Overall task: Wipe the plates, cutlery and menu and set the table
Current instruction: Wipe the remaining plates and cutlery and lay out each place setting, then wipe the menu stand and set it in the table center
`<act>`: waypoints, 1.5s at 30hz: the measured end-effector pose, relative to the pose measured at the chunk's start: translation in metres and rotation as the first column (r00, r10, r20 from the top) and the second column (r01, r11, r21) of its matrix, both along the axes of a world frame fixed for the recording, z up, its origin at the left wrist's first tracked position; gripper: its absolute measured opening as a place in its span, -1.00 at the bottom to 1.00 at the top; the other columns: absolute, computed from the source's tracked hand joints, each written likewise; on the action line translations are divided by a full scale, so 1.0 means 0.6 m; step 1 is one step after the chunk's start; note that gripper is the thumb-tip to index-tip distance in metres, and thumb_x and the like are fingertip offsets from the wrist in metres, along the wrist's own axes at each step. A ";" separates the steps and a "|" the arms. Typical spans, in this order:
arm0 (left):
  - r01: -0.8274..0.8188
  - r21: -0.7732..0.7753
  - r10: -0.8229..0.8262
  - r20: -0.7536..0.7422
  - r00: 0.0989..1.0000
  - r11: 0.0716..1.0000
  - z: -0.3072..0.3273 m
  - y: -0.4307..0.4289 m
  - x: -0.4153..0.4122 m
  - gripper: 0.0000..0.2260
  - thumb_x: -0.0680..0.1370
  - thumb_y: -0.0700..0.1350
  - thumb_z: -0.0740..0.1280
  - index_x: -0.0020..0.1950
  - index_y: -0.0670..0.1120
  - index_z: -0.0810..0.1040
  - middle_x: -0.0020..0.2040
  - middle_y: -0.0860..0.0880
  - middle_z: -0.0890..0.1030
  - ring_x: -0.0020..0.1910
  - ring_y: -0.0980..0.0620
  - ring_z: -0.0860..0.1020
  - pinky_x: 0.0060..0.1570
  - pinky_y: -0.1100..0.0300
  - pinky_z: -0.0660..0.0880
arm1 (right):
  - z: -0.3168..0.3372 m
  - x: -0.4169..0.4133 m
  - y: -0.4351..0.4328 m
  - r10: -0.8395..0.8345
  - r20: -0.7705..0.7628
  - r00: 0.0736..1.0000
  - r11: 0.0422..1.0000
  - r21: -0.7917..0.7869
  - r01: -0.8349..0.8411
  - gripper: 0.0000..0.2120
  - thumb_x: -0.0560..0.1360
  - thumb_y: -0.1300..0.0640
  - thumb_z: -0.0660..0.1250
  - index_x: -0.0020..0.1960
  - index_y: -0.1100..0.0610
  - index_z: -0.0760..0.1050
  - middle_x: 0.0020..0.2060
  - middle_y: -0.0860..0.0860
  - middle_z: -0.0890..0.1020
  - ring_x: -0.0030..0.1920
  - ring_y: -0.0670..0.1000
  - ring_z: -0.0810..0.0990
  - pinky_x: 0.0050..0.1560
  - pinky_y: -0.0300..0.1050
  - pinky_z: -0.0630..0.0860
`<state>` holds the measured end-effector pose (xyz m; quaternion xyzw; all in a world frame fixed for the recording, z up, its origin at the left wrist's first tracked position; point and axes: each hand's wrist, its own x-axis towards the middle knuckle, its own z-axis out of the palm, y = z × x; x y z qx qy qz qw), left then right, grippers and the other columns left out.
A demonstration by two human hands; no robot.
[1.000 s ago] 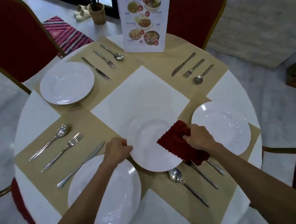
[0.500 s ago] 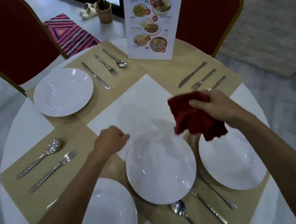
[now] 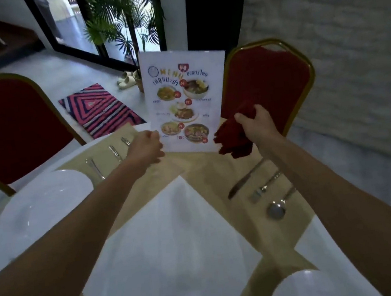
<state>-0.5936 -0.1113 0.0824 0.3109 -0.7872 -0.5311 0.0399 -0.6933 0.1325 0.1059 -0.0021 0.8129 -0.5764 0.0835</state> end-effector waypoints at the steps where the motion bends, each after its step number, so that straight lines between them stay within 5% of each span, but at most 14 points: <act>1: -0.052 -0.030 0.052 -0.015 0.999 0.998 -0.003 -0.012 -0.028 -0.67 0.57 0.06 0.14 0.03 -0.17 0.54 -0.02 -0.23 0.61 -0.09 -0.20 0.62 -0.04 -0.02 0.56 | -0.008 -0.023 -0.004 0.003 0.001 1.000 1.000 0.028 -0.003 -0.64 0.66 0.14 0.27 0.44 0.16 0.40 0.27 0.12 0.57 0.21 0.11 0.56 0.09 -0.02 0.53; 4: -0.170 -0.203 0.164 -0.043 0.985 0.964 0.000 -0.036 -0.092 -0.65 0.67 -0.02 0.08 0.23 -0.24 0.48 0.17 -0.26 0.56 0.14 -0.25 0.53 0.05 0.01 0.44 | -0.026 -0.076 -0.028 0.057 -0.019 0.998 0.986 0.155 -0.053 -0.57 0.68 0.14 0.23 0.53 0.10 0.31 0.33 0.10 0.53 0.23 0.14 0.55 0.02 -0.02 0.57; 7: -0.102 -0.171 0.092 -0.068 0.993 0.980 0.007 -0.042 -0.132 -0.65 0.73 -0.06 0.02 0.41 -0.22 0.37 0.30 -0.21 0.49 0.23 -0.16 0.47 0.10 0.07 0.35 | -0.034 -0.105 -0.058 0.129 -0.058 0.990 0.973 0.199 -0.116 -0.55 0.67 0.02 0.23 0.53 0.09 0.33 0.32 0.13 0.56 0.26 0.20 0.58 0.22 0.18 0.58; 14: -0.058 -0.071 0.046 -0.171 0.984 0.996 0.017 -0.048 -0.146 -0.68 0.72 -0.05 0.06 0.19 -0.18 0.55 0.14 -0.15 0.62 0.00 -0.04 0.56 -0.01 0.04 0.52 | -0.026 -0.118 -0.067 0.072 -0.118 0.990 0.996 0.060 -0.065 -0.72 0.61 -0.02 0.37 0.23 0.11 0.57 0.06 0.01 0.66 0.11 0.09 0.65 0.14 0.07 0.61; 18: 0.037 0.177 0.030 -0.367 0.930 0.984 0.067 -0.016 -0.086 -0.68 0.72 0.04 0.09 0.06 -0.06 0.60 -0.14 0.05 0.69 -0.18 0.06 0.66 -0.07 0.01 0.61 | 0.037 -0.099 -0.013 -0.090 -0.124 0.988 0.990 -0.119 0.075 -0.54 0.38 -0.14 0.55 0.14 0.11 0.62 0.02 -0.03 0.70 0.04 0.04 0.69 0.13 0.09 0.65; 21: 0.104 0.501 0.130 -0.411 0.902 0.859 0.081 0.044 -0.013 -0.64 0.72 0.07 0.08 0.37 -0.05 0.52 0.22 -0.08 0.67 0.16 -0.11 0.66 0.12 -0.13 0.59 | 0.076 -0.043 0.018 -0.119 -0.193 0.974 0.990 -0.099 0.101 -0.71 0.41 -0.03 0.55 0.04 0.10 0.62 -0.07 -0.04 0.70 -0.01 0.01 0.69 0.09 0.06 0.65; 24: 0.008 0.631 0.272 -0.345 0.898 0.776 0.077 0.098 0.068 -0.65 0.67 0.06 0.15 0.33 -0.07 0.53 0.25 -0.12 0.65 0.22 -0.17 0.63 0.22 -0.24 0.52 | 0.096 0.058 0.034 -0.135 -0.254 0.958 0.988 0.039 0.150 -0.83 0.49 0.05 0.47 0.03 0.05 0.55 -0.06 -0.04 0.63 0.04 0.03 0.63 0.10 -0.01 0.58; 27: -0.152 0.657 0.385 -0.227 0.895 0.739 0.072 0.133 0.154 -0.65 0.61 0.11 0.17 0.26 0.01 0.59 0.19 -0.09 0.68 0.18 -0.16 0.65 0.25 -0.28 0.50 | 0.091 0.182 0.046 -0.022 -0.417 0.909 0.964 0.233 0.131 -0.82 0.57 0.02 0.37 0.08 0.11 0.51 0.00 -0.01 0.52 0.16 0.12 0.49 0.16 -0.04 0.42; 30: -0.093 0.711 0.312 -0.184 0.932 0.697 0.080 0.162 0.236 -0.55 0.56 0.22 0.16 0.36 0.07 0.54 0.26 -0.06 0.65 0.23 -0.14 0.62 0.31 -0.25 0.46 | 0.086 0.314 0.057 0.150 -0.541 0.828 0.913 0.397 0.094 -0.77 0.58 -0.05 0.29 -0.04 0.13 0.48 0.02 0.07 0.57 0.32 0.20 0.44 0.34 0.20 0.35; 33: -0.090 0.659 0.291 -0.203 0.935 0.747 0.108 0.203 0.317 -0.61 0.61 0.16 0.16 0.26 -0.01 0.60 0.21 -0.06 0.67 0.22 -0.09 0.63 0.31 -0.13 0.48 | 0.098 0.449 0.053 0.423 -0.438 0.793 0.868 0.447 -0.217 -0.70 0.62 -0.13 0.21 0.01 0.09 0.54 0.19 0.01 0.57 0.49 0.05 0.34 0.47 0.15 0.28; 36: -0.176 0.619 0.335 -0.149 0.930 0.766 0.128 0.227 0.410 -0.68 0.68 0.03 0.15 0.06 -0.07 0.65 0.09 -0.08 0.71 0.05 -0.04 0.68 0.14 0.01 0.56 | 0.114 0.584 0.084 0.674 -0.361 0.645 0.736 0.409 -0.540 -0.63 0.66 -0.11 0.18 0.04 0.09 0.67 0.19 -0.07 0.65 0.53 -0.13 0.31 0.56 -0.05 0.19; 39: -0.191 0.644 0.345 -0.122 0.931 0.741 0.133 0.237 0.507 -0.68 0.69 0.00 0.11 0.11 -0.06 0.64 0.08 -0.06 0.71 0.12 -0.08 0.65 0.15 -0.02 0.56 | 0.114 0.651 0.149 0.742 -0.425 0.519 0.669 0.513 -0.537 -0.75 0.61 -0.01 0.33 -0.07 0.12 0.70 0.15 -0.04 0.69 0.44 -0.05 0.46 0.46 -0.05 0.35; 42: -0.249 0.633 0.387 -0.086 0.918 0.733 0.143 0.282 0.574 -0.67 0.71 0.03 0.10 0.02 0.00 0.64 -0.01 -0.02 0.73 0.04 -0.07 0.67 0.12 -0.06 0.59 | 0.124 0.626 0.151 0.548 -0.455 0.701 0.806 0.512 -0.297 -0.83 0.54 0.06 0.41 -0.13 0.16 0.56 0.14 0.06 0.55 0.25 0.06 0.50 0.26 0.06 0.45; 45: -0.221 0.562 0.312 -0.070 0.948 0.797 0.156 0.335 0.610 -0.65 0.71 0.04 0.08 -0.02 -0.12 0.57 -0.07 -0.11 0.67 -0.10 -0.03 0.62 -0.03 0.01 0.56 | 0.136 0.597 0.093 0.302 -0.364 0.881 0.905 0.401 -0.145 -0.88 0.59 0.10 0.33 0.02 0.16 0.50 0.27 0.06 0.48 0.38 0.05 0.39 0.36 0.14 0.38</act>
